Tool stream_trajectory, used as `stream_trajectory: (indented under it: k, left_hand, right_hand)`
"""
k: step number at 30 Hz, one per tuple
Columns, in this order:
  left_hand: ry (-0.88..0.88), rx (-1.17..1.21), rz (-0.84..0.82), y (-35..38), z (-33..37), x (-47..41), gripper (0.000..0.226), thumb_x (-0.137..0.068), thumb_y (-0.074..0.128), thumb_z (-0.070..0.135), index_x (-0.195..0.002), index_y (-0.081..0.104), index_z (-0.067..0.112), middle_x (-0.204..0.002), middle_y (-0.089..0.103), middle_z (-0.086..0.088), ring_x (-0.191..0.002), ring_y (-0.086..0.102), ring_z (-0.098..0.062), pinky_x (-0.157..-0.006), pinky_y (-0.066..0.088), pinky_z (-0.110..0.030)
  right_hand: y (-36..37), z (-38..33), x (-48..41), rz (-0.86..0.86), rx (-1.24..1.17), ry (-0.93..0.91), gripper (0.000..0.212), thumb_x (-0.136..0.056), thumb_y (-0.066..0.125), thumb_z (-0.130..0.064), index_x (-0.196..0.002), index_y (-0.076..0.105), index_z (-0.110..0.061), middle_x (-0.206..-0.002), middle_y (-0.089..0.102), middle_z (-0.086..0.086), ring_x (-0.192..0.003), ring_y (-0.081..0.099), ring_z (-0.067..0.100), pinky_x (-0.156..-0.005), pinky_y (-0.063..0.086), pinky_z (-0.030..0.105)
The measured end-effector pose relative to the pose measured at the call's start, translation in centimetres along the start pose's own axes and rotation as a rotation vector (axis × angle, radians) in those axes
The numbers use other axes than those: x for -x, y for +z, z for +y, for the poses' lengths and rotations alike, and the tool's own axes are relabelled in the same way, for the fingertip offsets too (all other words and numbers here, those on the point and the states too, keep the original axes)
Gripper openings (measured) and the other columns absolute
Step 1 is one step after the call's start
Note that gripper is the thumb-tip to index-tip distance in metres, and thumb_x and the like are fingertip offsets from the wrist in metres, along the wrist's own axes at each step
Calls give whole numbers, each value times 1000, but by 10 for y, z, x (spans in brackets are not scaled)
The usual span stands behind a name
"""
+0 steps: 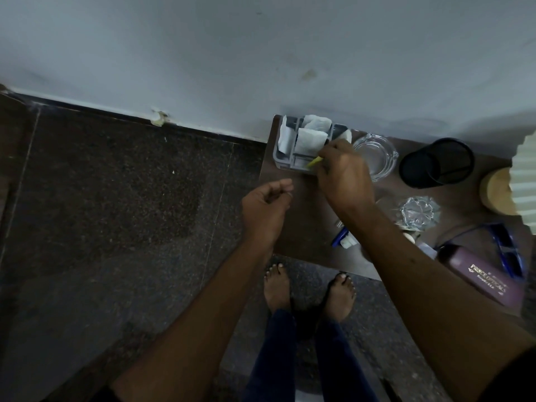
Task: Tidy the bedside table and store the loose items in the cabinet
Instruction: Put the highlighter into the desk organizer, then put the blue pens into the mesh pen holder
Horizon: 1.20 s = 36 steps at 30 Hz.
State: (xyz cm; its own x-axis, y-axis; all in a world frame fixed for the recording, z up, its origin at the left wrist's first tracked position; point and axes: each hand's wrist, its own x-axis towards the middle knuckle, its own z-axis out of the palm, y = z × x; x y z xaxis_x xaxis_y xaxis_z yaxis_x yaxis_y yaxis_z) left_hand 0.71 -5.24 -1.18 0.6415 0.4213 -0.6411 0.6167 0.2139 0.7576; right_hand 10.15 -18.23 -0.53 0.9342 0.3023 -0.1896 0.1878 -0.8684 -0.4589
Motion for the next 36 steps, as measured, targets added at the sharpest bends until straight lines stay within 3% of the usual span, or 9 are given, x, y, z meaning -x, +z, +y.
stream_trajectory:
  k: [6,11,15,19,21,23,28,31,36]
  left_hand:
    - [30,-22,-29,7,-9,-2,26,-89,68,-1,-112,75,9,-105,77,-5,-101,72,-14,-92,59,-35]
    - [66,-87,-77,17,-21,4,24,-88,70,1,-102,76,19,-106,77,-5,-104,72,-17,-96,58,-42]
    - [107,-179,-104,27,-38,10,23,-86,71,2,-102,77,17,-103,77,-2,-97,72,-14,-91,59,-36]
    - [141,-320,-137,33,-64,12,22,-84,72,4,-102,78,15,-89,73,15,-81,68,7,-83,56,-21]
    - [133,-383,-148,33,-77,13,22,-84,73,5,-103,78,16,-85,71,18,-79,67,7,-81,57,-21]
    - [110,-423,-174,35,-87,14,23,-84,73,6,-103,78,18,-84,71,17,-81,68,3,-84,59,-25]
    - [94,-494,-205,44,-93,11,22,-85,73,10,-103,77,22,-86,72,18,-86,69,3,-85,60,-26]
    - [156,-513,-177,56,-86,6,20,-85,73,11,-104,77,16,-95,77,5,-89,72,-7,-87,60,-31]
    - [281,-620,-183,77,-76,-6,16,-84,74,15,-99,77,20,-95,78,7,-81,67,5,-81,57,-20]
  right_hand:
    - [-2,11,34,222,-276,37,14,-94,64,-22,-100,72,-13,-102,68,3,-79,66,18,-72,57,39]
    - [4,19,71,279,-418,208,6,-92,68,-30,-89,71,-26,-68,62,-17,-57,57,-5,-59,43,14]
    - [8,30,101,273,-490,304,4,-90,71,-25,-90,74,-22,-78,72,-8,-70,67,5,-69,51,17]
    - [12,43,123,274,-450,417,5,-90,71,-24,-87,73,-21,-84,74,-10,-59,63,3,-64,45,9]
    - [16,45,132,265,-436,494,5,-89,71,-24,-91,74,-20,-87,75,-10,-56,60,1,-59,40,4]
    - [20,47,139,248,-411,563,14,-90,70,-24,-102,76,-19,-90,76,-7,-65,63,1,-63,45,8]
    - [28,51,141,241,-336,624,28,-92,68,-30,-119,71,-20,-104,77,-1,-87,72,13,-79,60,36]
    - [30,54,133,245,-287,628,30,-93,66,-32,-121,69,-21,-108,76,-1,-90,72,18,-79,60,38]
    - [29,58,116,281,-182,575,21,-94,64,-29,-110,70,-17,-101,76,2,-85,72,22,-70,50,27]
